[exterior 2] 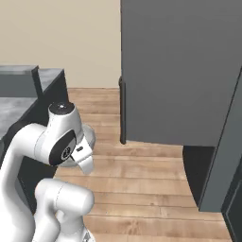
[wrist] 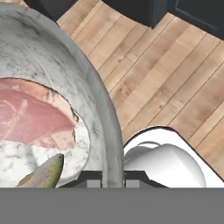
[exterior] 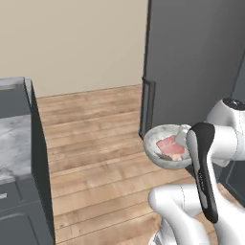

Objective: Place the bowl with the garlic and sweet potato on the top shelf of the fridge. Place the bowl with the fish and steak on the second highest shelf of the fridge.

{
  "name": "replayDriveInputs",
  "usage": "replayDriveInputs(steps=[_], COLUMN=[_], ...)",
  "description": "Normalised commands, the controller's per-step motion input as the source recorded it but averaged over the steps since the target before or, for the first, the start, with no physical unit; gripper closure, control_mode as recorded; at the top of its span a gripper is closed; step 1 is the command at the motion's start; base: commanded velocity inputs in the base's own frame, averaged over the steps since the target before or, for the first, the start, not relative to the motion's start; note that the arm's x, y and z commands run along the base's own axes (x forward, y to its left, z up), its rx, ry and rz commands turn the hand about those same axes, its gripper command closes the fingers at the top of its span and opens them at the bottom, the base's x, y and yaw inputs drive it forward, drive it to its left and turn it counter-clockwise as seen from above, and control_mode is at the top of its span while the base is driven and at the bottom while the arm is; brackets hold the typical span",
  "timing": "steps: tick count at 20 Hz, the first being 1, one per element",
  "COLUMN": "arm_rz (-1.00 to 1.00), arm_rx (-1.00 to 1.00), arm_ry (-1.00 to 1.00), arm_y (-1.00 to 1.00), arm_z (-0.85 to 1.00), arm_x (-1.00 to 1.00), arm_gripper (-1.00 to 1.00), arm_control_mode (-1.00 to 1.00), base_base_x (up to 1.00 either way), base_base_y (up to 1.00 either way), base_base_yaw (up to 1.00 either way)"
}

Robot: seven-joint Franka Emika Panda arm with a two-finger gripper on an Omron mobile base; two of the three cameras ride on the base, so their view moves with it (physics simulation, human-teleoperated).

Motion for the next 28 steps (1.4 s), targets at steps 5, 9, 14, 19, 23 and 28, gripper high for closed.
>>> replayDriveInputs(steps=[5, 9, 14, 19, 23, 28], arm_rz=[0.0, 0.0, 0.0, 0.0, 0.0, 0.0], arm_rx=[0.0, 0.0, 0.0, 0.0, 0.0, 0.0], arm_ry=[0.0, 0.0, 0.0, 0.0, 0.0, 0.0], arm_y=[0.0, 0.0, 0.0, 0.0, 0.0, 0.0], arm_z=[0.0, 0.0, 0.0, 0.0, 0.0, 0.0], arm_x=[0.0, 0.0, 0.0, 0.0, 0.0, 0.0], arm_gripper=[1.0, 1.0, 1.0, 1.0, 1.0, 1.0], arm_control_mode=[1.0, 1.0, 1.0, 1.0, 1.0, 1.0], base_base_x=[1.0, 1.0, 1.0, 1.0, 1.0, 1.0], base_base_y=[0.85, 0.52, 0.02, 0.17, 0.24, 0.27], base_base_yaw=[0.02, -0.02, 0.0, 0.0, 0.0, -0.01])
